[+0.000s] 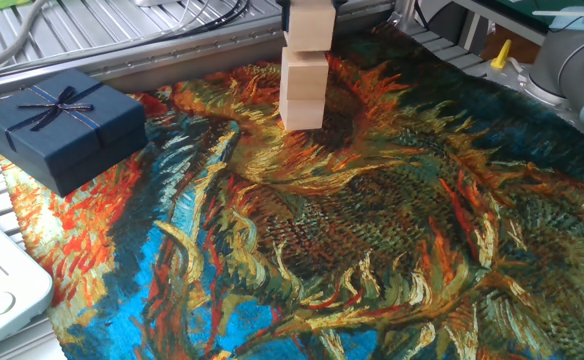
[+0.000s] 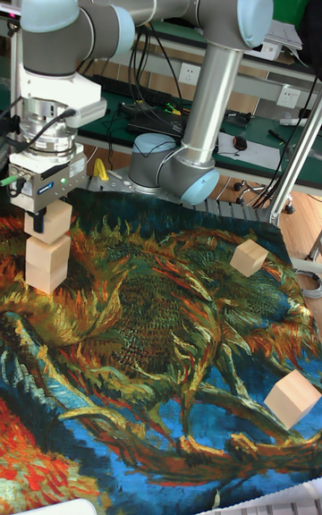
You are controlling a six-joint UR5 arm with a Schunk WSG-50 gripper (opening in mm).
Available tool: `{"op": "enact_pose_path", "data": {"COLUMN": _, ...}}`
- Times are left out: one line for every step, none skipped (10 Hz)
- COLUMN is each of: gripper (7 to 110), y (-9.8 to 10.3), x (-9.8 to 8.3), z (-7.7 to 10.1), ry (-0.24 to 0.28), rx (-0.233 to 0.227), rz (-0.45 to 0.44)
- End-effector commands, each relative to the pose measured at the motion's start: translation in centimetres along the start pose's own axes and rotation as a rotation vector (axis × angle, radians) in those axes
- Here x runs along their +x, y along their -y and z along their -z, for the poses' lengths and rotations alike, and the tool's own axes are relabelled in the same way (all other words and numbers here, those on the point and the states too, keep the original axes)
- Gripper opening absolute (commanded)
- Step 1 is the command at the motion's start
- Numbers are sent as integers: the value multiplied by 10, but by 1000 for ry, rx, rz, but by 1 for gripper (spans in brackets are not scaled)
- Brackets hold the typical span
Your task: Stack the blocks in a vertical line of five
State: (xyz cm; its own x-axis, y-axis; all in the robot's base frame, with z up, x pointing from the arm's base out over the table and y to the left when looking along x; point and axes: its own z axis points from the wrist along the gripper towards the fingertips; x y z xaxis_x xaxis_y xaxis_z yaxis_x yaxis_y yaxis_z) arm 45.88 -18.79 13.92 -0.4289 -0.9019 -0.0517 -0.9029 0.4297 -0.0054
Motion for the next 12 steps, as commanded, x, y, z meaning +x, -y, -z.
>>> {"op": "enact_pose_path", "data": {"gripper": 22, "y": 4, "x": -8, "z": -3, "ry": 25, "rx": -10, "rz": -12}}
{"op": "enact_pose_path", "data": {"gripper": 22, "y": 5, "x": -6, "z": -4, "ry": 15, "rx": -12, "rz": -10}}
{"op": "enact_pose_path", "data": {"gripper": 22, "y": 7, "x": -4, "z": -5, "ry": 10, "rx": -11, "rz": -4}}
{"op": "enact_pose_path", "data": {"gripper": 22, "y": 7, "x": -3, "z": -5, "ry": 7, "rx": -10, "rz": 11}}
{"op": "enact_pose_path", "data": {"gripper": 22, "y": 10, "x": -3, "z": -6, "ry": 3, "rx": 7, "rz": 24}}
{"op": "enact_pose_path", "data": {"gripper": 22, "y": 10, "x": -5, "z": -8, "ry": 2, "rx": 19, "rz": 26}}
{"op": "enact_pose_path", "data": {"gripper": 22, "y": 9, "x": -8, "z": -11, "ry": 2, "rx": 25, "rz": 18}}
{"op": "enact_pose_path", "data": {"gripper": 22, "y": 7, "x": -9, "z": -12, "ry": 2, "rx": 25, "rz": 12}}
{"op": "enact_pose_path", "data": {"gripper": 22, "y": 7, "x": -9, "z": -11, "ry": 5, "rx": 24, "rz": 14}}
{"op": "enact_pose_path", "data": {"gripper": 22, "y": 7, "x": -8, "z": -11, "ry": 5, "rx": 25, "rz": 15}}
{"op": "enact_pose_path", "data": {"gripper": 22, "y": 7, "x": -7, "z": -11, "ry": 7, "rx": 24, "rz": 15}}
{"op": "enact_pose_path", "data": {"gripper": 22, "y": 5, "x": -6, "z": -10, "ry": 10, "rx": 21, "rz": 3}}
